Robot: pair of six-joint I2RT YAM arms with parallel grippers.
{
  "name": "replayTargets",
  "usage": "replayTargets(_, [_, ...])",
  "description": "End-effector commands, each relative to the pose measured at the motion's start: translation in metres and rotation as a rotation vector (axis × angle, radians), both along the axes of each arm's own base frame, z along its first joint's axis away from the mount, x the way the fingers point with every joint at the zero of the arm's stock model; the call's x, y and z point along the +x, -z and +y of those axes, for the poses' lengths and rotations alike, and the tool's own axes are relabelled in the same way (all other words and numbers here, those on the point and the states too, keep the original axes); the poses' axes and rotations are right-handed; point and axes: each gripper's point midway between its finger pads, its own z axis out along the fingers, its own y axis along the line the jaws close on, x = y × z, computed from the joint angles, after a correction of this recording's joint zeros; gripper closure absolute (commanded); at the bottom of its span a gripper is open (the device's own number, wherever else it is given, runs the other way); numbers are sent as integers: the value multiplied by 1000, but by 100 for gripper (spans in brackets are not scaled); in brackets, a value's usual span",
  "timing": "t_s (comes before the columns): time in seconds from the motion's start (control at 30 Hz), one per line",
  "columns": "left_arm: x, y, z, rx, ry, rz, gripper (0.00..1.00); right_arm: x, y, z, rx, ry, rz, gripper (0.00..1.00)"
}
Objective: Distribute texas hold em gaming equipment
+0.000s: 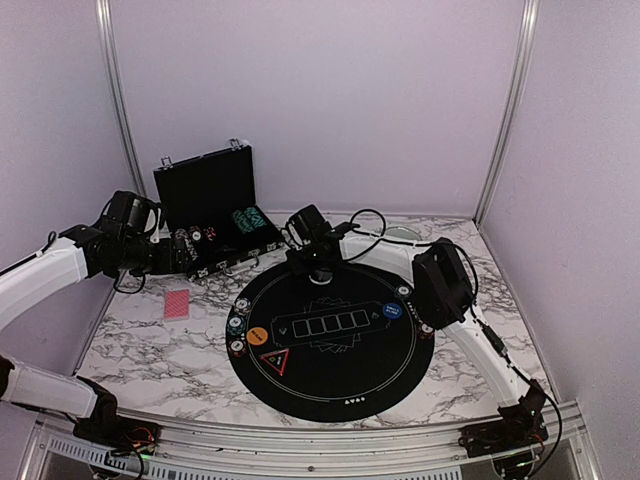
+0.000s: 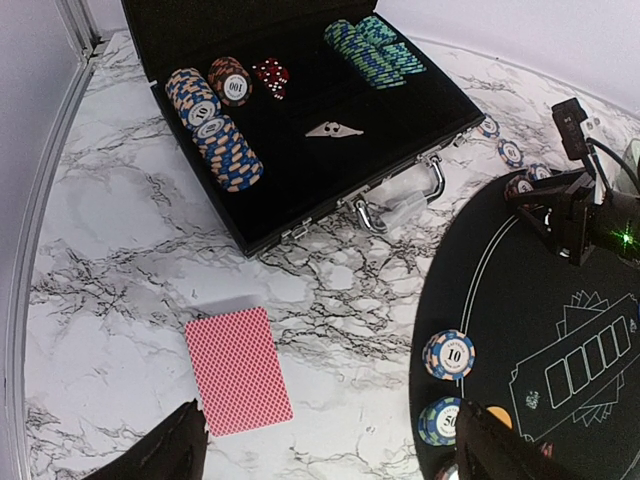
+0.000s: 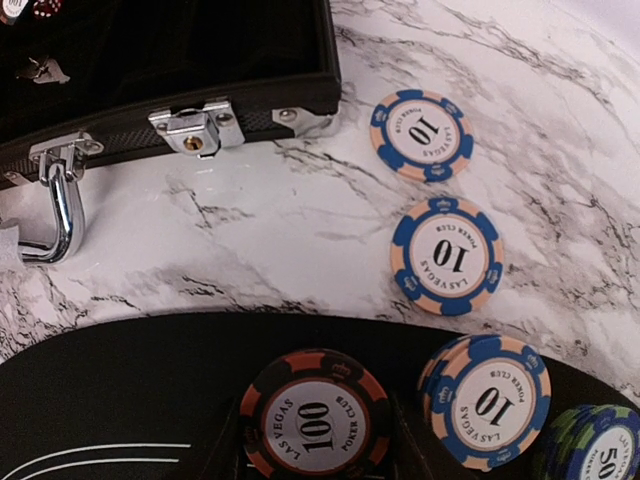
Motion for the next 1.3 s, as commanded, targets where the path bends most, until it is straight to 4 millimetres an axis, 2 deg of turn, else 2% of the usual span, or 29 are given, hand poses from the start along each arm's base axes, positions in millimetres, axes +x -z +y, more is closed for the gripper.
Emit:
replayTargets(0.0, [4, 0, -1, -11, 2, -11, 13, 8, 2, -11, -18, 27, 8, 56])
replayTargets(1.27, [3, 5, -7, -53, 11, 6, 13, -3, -35, -2, -2, 13, -25, 51])
